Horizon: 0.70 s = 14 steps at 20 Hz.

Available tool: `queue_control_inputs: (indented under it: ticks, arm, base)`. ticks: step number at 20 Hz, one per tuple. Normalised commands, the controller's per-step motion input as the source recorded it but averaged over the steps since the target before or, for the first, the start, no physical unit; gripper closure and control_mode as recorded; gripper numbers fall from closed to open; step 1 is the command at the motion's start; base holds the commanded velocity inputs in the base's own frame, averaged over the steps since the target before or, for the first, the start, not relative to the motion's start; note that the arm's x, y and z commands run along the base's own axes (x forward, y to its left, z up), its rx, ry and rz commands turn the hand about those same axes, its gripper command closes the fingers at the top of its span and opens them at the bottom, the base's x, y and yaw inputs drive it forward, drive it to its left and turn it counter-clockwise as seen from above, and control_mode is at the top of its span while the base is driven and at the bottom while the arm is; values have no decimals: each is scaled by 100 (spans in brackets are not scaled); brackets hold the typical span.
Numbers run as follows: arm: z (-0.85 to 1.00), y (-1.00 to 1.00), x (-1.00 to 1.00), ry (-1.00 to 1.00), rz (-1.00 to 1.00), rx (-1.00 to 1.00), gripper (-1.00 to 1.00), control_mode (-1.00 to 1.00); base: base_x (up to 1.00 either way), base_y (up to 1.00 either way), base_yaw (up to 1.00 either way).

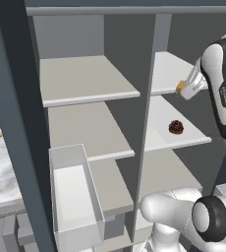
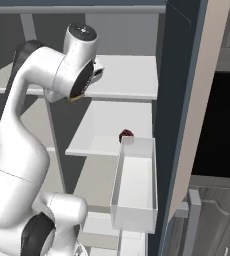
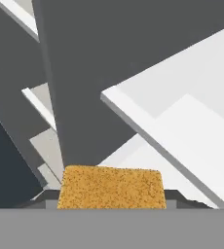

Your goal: Take the cakes from the fridge and place them on the empty tray on the dining counter.

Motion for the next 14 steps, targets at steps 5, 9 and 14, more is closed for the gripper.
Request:
queue_control_inputs:
  ticks: [5, 9, 14]
  arm:
    - [0, 4, -100, -26, -9, 4, 100, -100]
    - [3, -1, -100, -34, -17, 8, 100, -100]
    - [2, 2, -100, -23, -30, 10, 100, -100]
  base:
    - [0, 0, 0]
    - [0, 0, 0]
    - [0, 0, 0]
